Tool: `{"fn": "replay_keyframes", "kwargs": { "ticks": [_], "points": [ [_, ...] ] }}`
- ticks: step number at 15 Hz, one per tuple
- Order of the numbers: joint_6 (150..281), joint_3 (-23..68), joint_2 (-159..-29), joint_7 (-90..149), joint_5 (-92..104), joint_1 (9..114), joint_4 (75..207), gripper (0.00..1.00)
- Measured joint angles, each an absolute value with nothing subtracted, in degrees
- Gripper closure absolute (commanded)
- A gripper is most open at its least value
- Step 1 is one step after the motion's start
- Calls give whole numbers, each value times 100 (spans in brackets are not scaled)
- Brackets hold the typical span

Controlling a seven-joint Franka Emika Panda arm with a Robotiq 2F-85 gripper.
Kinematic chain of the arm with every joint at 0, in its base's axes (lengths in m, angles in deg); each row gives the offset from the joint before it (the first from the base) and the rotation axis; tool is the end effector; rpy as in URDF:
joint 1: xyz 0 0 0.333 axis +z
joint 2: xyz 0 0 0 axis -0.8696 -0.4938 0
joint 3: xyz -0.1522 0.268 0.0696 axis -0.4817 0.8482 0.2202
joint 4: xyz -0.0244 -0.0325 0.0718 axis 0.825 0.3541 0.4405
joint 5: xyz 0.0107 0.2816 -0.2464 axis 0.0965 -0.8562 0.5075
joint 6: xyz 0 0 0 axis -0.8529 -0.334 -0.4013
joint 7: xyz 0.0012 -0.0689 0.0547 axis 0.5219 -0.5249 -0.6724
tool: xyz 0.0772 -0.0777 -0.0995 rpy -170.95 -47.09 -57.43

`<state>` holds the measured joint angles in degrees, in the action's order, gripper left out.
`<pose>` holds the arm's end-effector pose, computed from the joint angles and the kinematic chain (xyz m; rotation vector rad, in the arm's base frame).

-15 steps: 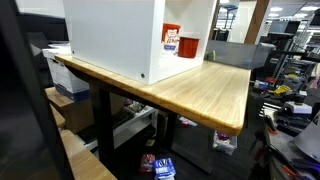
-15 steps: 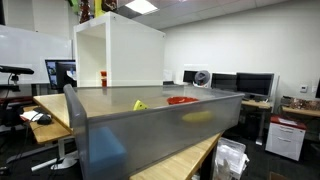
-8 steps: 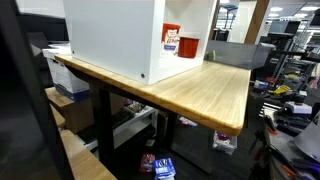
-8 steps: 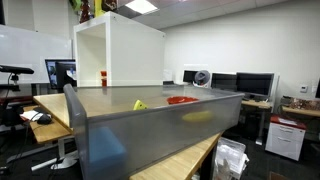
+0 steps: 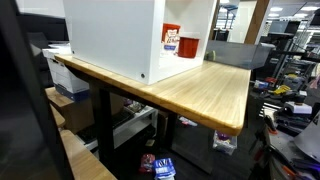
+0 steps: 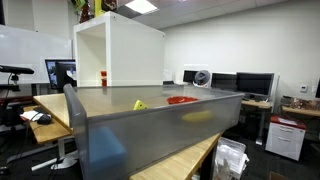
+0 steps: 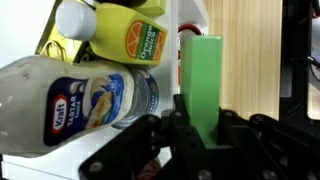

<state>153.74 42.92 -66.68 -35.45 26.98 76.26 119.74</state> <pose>0.3758 0.1794 0.7971 2.0064 1.7533 0.1313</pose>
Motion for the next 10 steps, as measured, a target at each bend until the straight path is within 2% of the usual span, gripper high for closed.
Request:
{"fn": "replay_keyframes", "kwargs": {
  "ticks": [7, 10],
  "points": [
    [15374, 4234, -6696, -3916, 2644, 7627, 11930, 94],
    [15366, 4642, -7035, -3621, 2629, 7777, 11634, 94]
  ]
}}
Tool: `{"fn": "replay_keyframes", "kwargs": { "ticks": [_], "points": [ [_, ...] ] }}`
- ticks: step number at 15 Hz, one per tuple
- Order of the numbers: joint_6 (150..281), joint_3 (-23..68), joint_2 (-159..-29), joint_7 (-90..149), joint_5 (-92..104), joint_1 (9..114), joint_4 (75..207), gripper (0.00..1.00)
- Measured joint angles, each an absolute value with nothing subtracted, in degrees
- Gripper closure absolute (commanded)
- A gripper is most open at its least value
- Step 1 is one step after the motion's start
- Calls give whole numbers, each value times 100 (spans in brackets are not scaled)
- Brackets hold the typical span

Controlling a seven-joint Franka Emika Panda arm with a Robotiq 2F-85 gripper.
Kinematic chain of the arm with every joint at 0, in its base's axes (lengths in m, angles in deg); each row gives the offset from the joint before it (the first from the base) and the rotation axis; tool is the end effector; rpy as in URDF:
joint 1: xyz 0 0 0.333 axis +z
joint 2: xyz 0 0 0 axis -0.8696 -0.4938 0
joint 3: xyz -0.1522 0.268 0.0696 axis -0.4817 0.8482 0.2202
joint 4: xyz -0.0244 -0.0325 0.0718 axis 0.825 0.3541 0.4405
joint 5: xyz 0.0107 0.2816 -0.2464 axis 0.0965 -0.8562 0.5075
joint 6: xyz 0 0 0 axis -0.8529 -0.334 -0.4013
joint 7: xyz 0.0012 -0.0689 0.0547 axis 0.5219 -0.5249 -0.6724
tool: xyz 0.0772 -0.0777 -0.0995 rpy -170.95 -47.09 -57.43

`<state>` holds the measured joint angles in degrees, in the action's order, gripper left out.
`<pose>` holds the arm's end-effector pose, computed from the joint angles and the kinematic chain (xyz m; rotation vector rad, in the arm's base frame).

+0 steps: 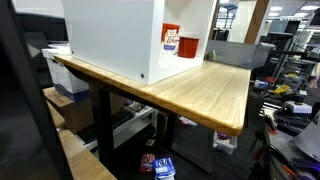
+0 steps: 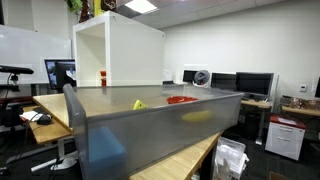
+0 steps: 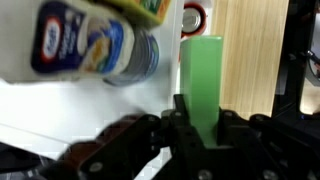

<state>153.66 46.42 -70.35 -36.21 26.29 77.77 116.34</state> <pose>0.3774 0.2227 0.7916 1.9273 1.8761 0.1541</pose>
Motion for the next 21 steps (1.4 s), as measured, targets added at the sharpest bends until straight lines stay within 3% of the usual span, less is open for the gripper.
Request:
{"fn": "replay_keyframes", "kwargs": {
  "ticks": [4, 10, 21],
  "points": [
    [15375, 5148, -7788, -2994, 2669, 8176, 11251, 94],
    [15327, 5103, -8663, -2592, 2725, 8513, 10622, 94],
    [14684, 4783, -8939, -2073, 2747, 8950, 9383, 94]
  ]
}}
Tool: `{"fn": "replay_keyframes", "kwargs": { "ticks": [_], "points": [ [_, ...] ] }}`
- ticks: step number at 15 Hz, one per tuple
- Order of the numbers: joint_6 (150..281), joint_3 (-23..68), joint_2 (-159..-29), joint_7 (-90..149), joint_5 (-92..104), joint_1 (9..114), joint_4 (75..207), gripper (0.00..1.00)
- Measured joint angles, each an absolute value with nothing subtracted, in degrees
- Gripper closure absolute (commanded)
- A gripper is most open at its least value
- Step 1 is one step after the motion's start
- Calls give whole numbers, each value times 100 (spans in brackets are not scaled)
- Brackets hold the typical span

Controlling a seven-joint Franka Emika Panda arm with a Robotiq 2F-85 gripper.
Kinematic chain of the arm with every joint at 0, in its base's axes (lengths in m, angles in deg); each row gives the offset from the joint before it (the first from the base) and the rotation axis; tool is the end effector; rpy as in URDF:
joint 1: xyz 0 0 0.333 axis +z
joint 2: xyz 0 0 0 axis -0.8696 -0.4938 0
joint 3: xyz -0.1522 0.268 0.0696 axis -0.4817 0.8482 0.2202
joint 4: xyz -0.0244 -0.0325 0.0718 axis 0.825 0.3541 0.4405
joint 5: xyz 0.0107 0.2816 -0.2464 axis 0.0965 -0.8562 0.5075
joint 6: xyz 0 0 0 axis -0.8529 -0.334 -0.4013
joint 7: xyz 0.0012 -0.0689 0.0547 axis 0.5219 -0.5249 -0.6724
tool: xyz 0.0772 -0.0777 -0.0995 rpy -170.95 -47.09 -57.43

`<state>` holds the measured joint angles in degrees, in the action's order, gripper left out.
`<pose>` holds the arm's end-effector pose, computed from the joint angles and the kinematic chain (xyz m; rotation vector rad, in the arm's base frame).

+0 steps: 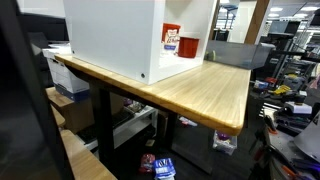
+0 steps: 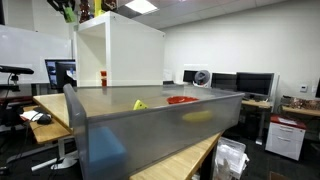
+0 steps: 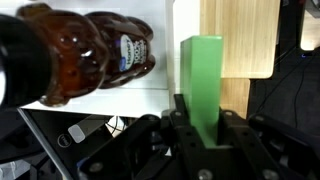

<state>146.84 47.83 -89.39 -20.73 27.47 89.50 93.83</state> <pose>0.4062 0.3171 0.7715 2.1314 1.8747 0.2364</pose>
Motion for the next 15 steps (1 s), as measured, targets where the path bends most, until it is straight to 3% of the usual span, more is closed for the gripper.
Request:
{"fn": "replay_keyframes", "kwargs": {
  "ticks": [15],
  "points": [
    [14706, 4242, -9429, -2050, 3303, 9524, 8579, 94]
  ]
}}
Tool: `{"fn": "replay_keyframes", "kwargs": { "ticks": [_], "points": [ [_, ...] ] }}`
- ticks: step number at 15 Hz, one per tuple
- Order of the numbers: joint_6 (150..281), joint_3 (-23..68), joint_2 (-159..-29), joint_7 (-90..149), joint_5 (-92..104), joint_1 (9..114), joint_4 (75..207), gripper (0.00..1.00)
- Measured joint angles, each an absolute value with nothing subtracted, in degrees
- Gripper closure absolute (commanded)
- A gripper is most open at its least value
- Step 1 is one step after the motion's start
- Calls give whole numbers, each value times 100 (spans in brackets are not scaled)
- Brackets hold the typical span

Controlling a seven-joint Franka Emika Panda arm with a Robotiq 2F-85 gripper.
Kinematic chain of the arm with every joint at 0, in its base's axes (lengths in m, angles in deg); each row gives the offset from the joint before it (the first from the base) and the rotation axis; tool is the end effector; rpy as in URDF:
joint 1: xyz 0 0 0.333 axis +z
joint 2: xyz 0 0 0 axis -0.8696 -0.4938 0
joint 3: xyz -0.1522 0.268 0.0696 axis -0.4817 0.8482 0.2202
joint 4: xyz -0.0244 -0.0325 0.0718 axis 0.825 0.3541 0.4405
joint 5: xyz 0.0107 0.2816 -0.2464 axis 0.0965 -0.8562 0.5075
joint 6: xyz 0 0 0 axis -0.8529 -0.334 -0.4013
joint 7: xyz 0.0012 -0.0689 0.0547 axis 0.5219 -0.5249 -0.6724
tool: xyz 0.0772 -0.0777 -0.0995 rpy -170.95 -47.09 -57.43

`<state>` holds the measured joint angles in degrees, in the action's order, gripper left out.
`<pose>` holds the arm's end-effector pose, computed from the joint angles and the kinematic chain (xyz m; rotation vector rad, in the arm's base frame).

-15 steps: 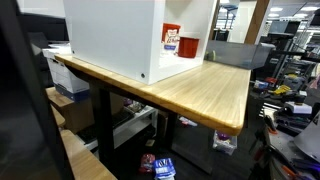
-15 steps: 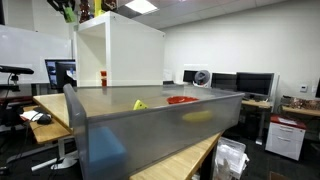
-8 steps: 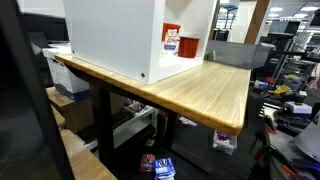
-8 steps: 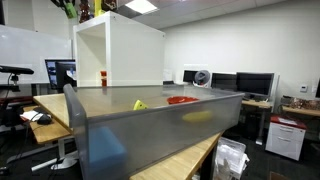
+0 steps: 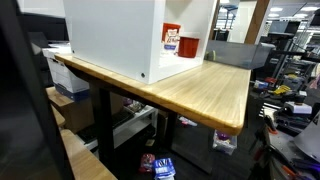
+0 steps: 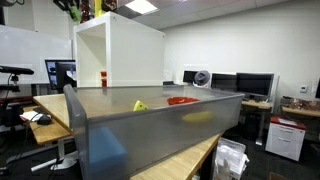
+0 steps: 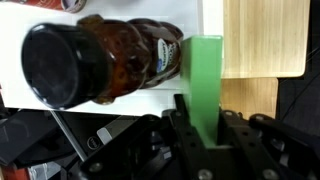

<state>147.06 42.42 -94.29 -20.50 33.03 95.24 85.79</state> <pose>0.4271 0.3170 0.7810 2.1288 1.7547 0.3059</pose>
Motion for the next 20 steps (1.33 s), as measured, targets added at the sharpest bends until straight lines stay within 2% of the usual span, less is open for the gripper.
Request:
{"fn": "replay_keyframes", "kwargs": {
  "ticks": [20],
  "points": [
    [14741, 3971, -9589, -2082, 3351, 9515, 8555, 94]
  ]
}}
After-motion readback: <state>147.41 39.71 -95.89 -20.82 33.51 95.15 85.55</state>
